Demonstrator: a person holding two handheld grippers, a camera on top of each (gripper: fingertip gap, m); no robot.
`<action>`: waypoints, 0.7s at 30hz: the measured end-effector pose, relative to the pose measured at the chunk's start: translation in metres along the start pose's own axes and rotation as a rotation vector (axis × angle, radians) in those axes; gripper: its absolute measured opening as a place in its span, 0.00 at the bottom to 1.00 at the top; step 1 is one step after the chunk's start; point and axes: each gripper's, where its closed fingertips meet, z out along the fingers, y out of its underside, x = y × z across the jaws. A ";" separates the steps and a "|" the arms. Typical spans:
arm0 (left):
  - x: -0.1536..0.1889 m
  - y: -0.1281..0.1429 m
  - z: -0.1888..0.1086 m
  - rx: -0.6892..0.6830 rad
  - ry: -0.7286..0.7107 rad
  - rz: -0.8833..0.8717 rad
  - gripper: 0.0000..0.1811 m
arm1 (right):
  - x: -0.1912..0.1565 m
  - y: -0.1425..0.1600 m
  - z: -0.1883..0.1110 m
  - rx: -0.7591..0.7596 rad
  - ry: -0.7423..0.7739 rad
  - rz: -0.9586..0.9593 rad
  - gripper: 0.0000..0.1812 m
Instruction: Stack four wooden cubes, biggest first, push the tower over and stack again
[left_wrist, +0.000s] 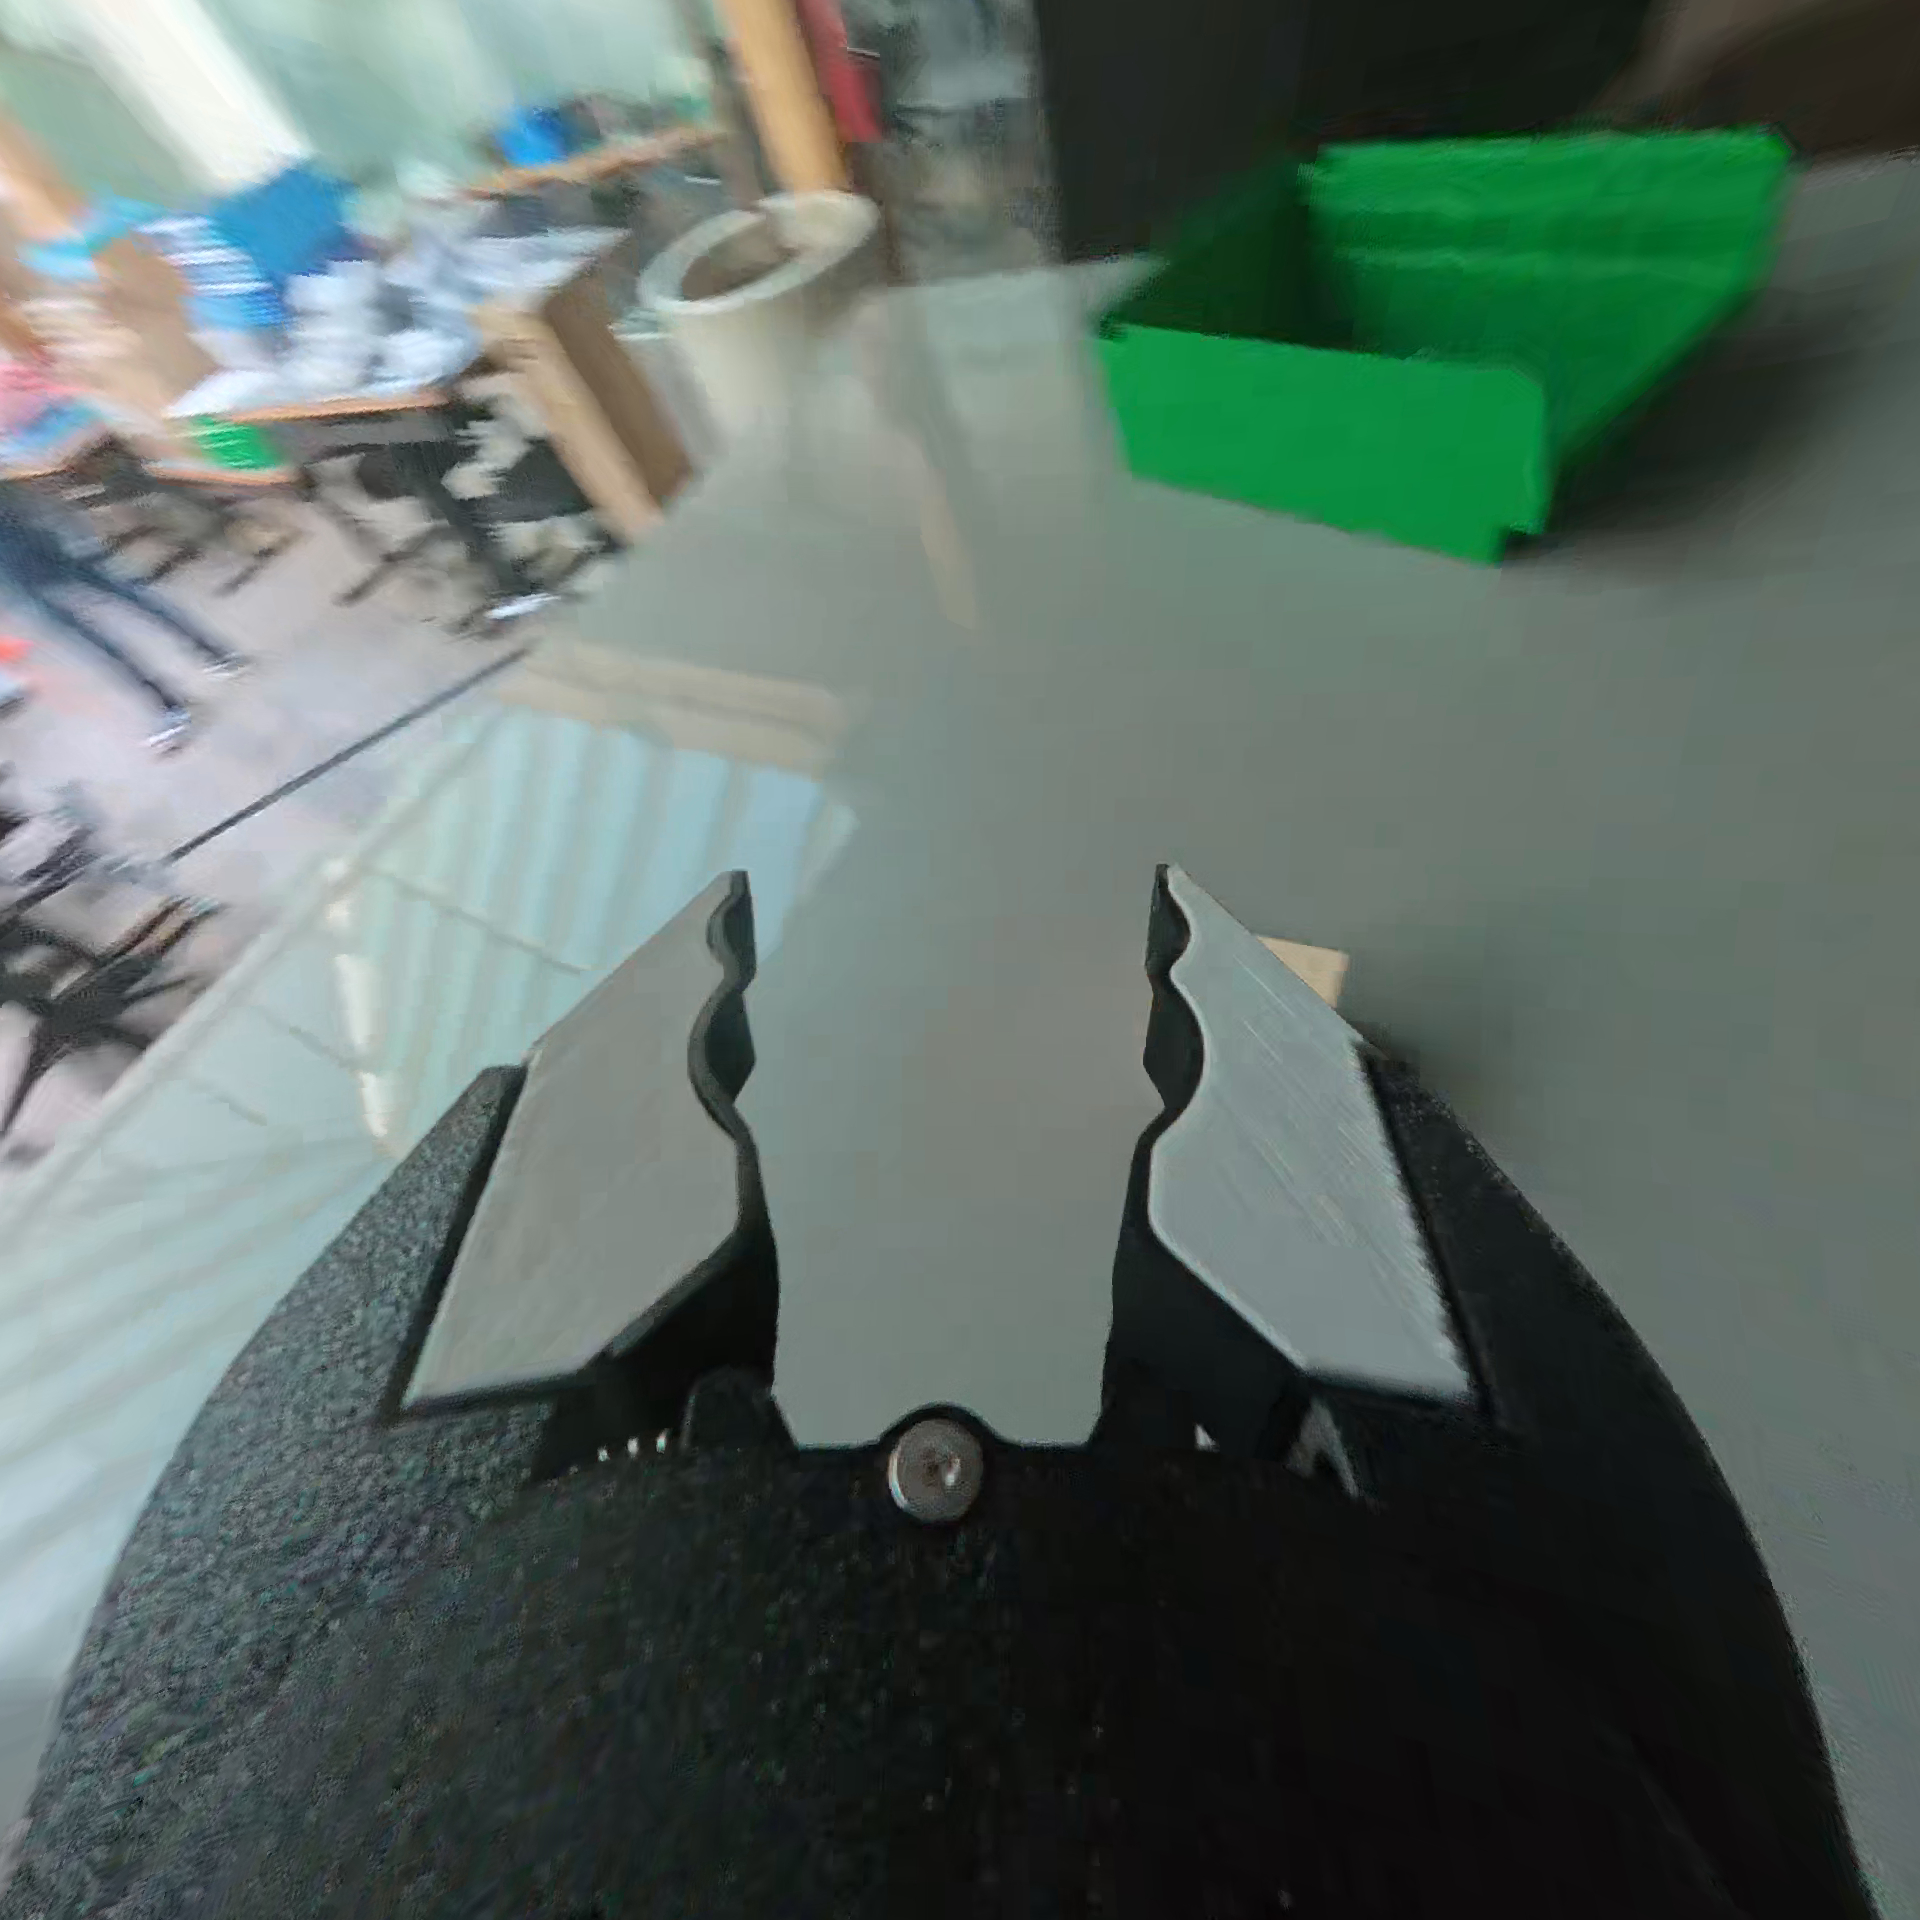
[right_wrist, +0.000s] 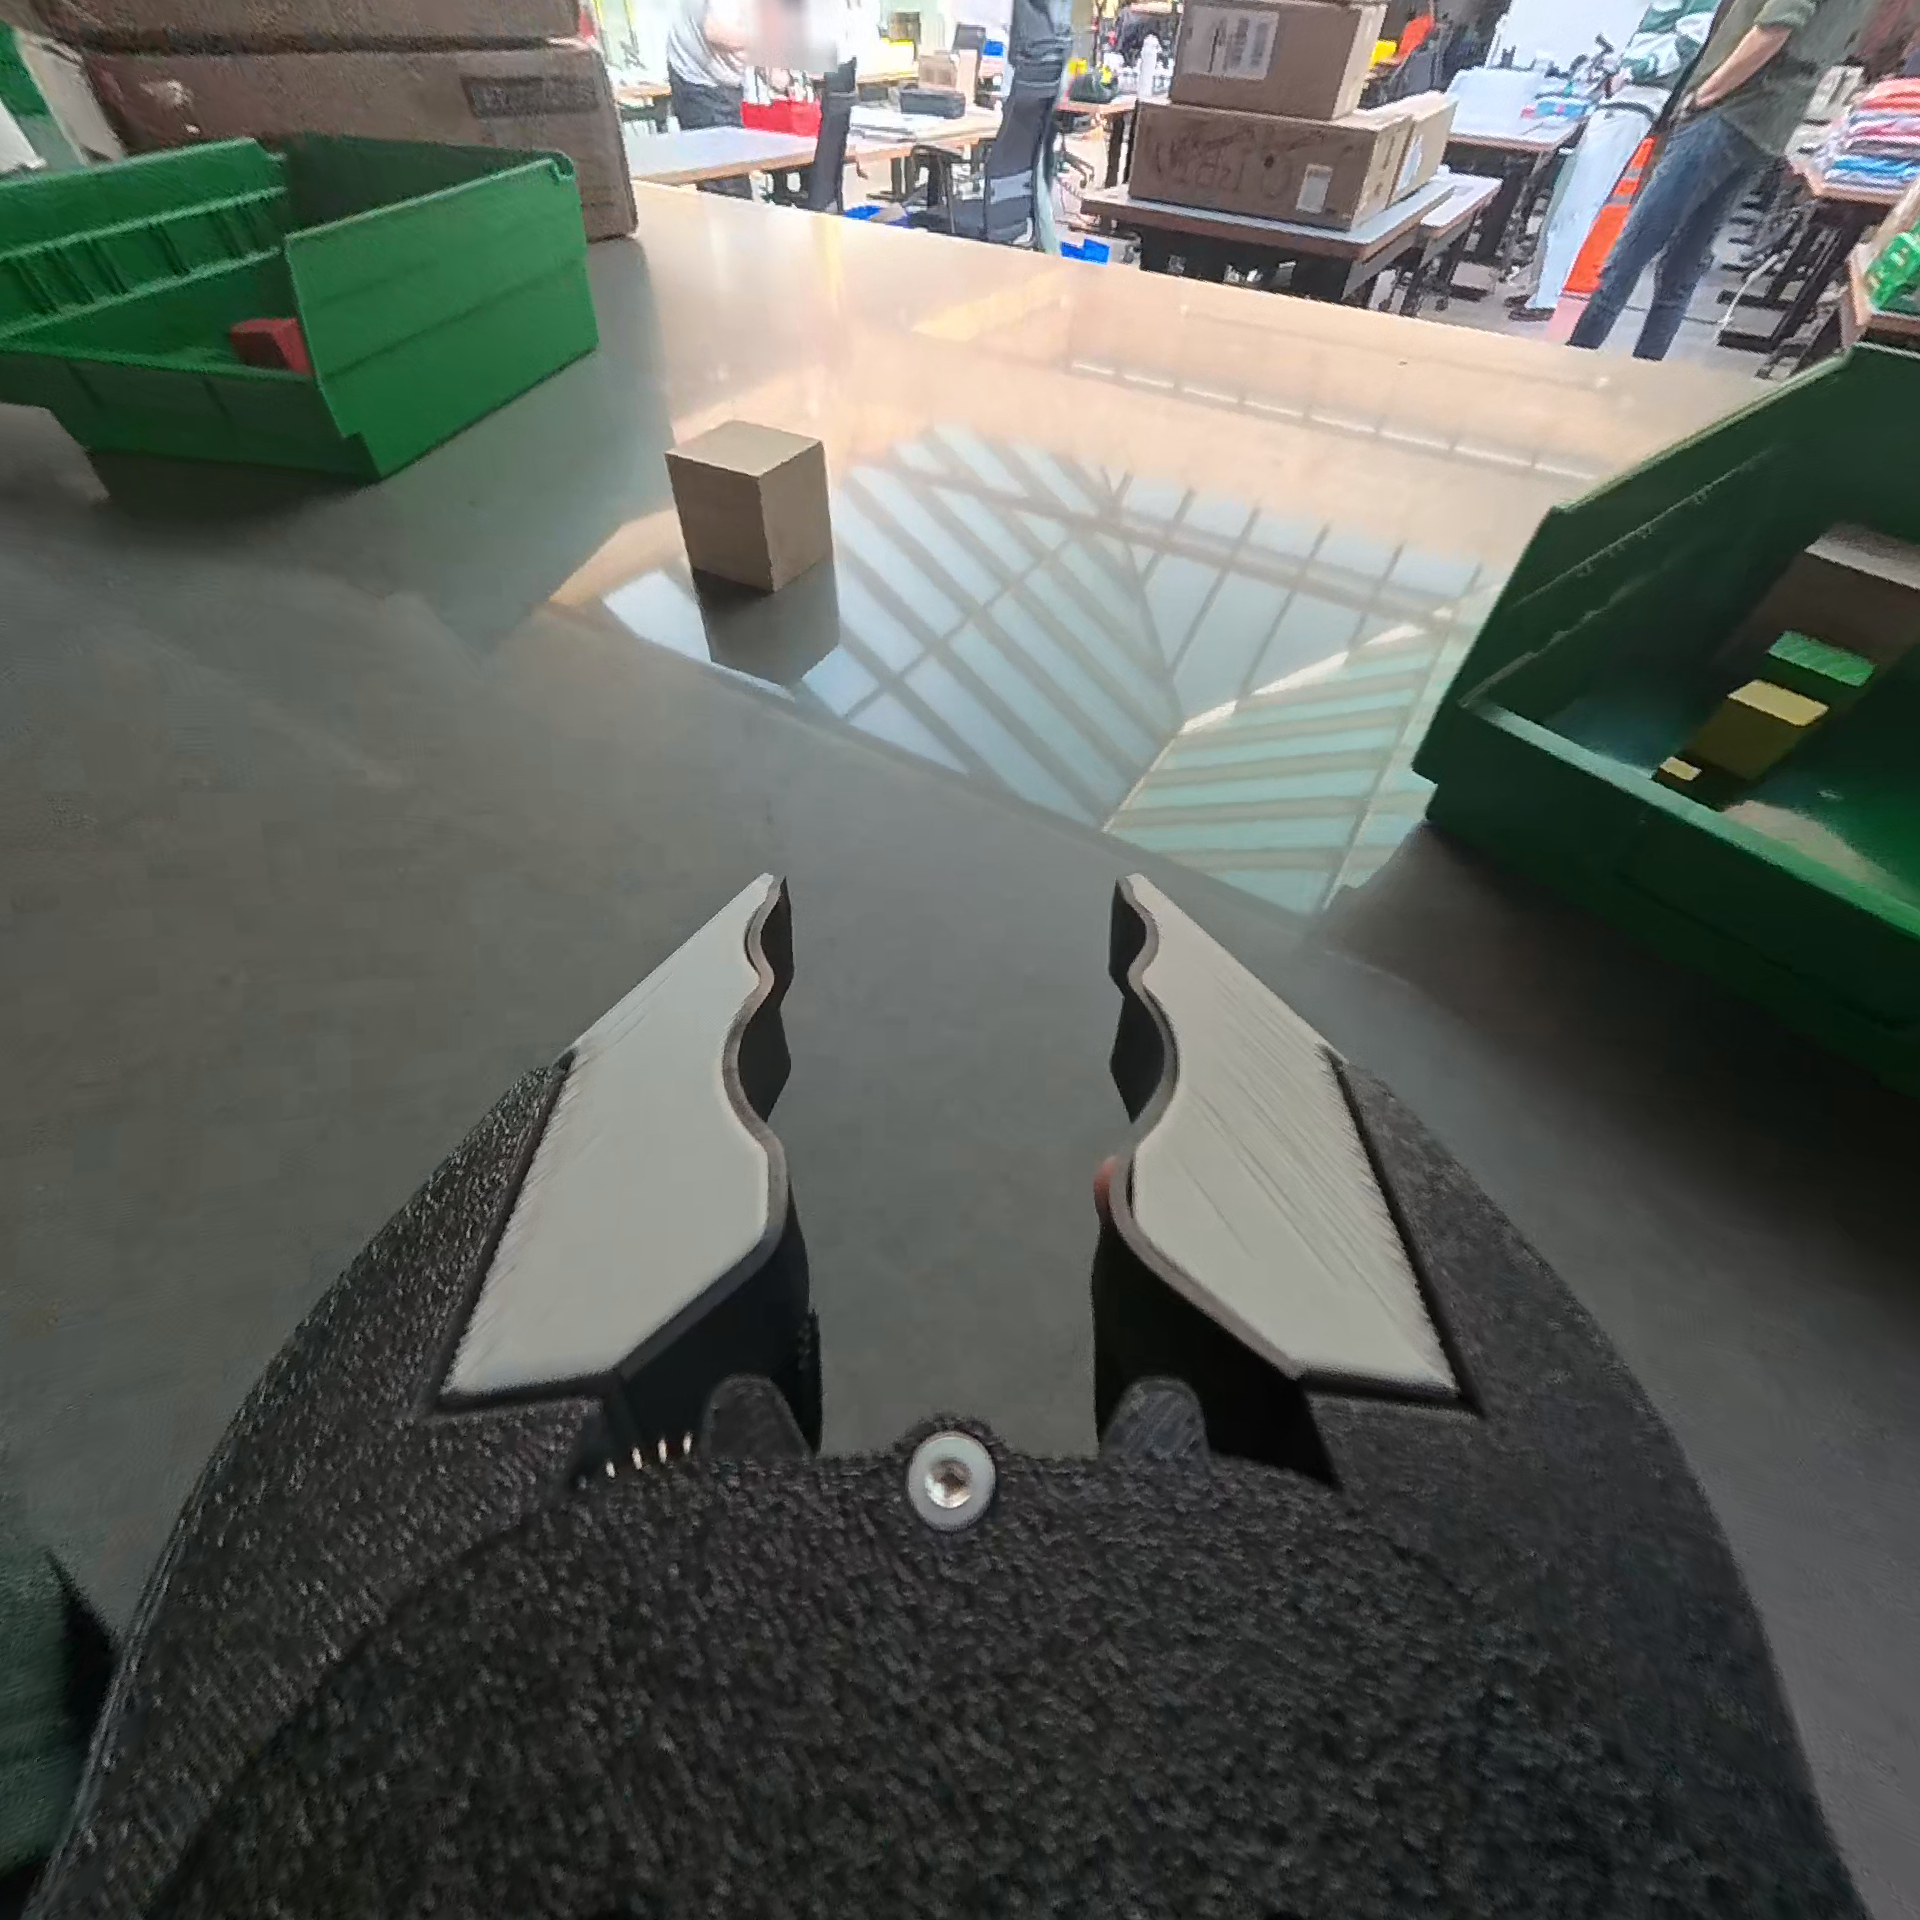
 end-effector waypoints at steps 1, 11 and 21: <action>-0.025 0.004 -0.025 -0.009 -0.101 -0.039 0.40 | -0.003 0.001 0.001 -0.003 -0.009 -0.008 0.34; -0.100 0.227 -0.166 -0.664 -0.501 -0.770 0.34 | -0.036 -0.004 0.024 -0.003 -0.139 -0.058 0.33; -0.072 0.304 -0.152 -1.053 -0.440 -0.838 0.36 | -0.034 -0.007 0.022 0.010 -0.142 -0.067 0.32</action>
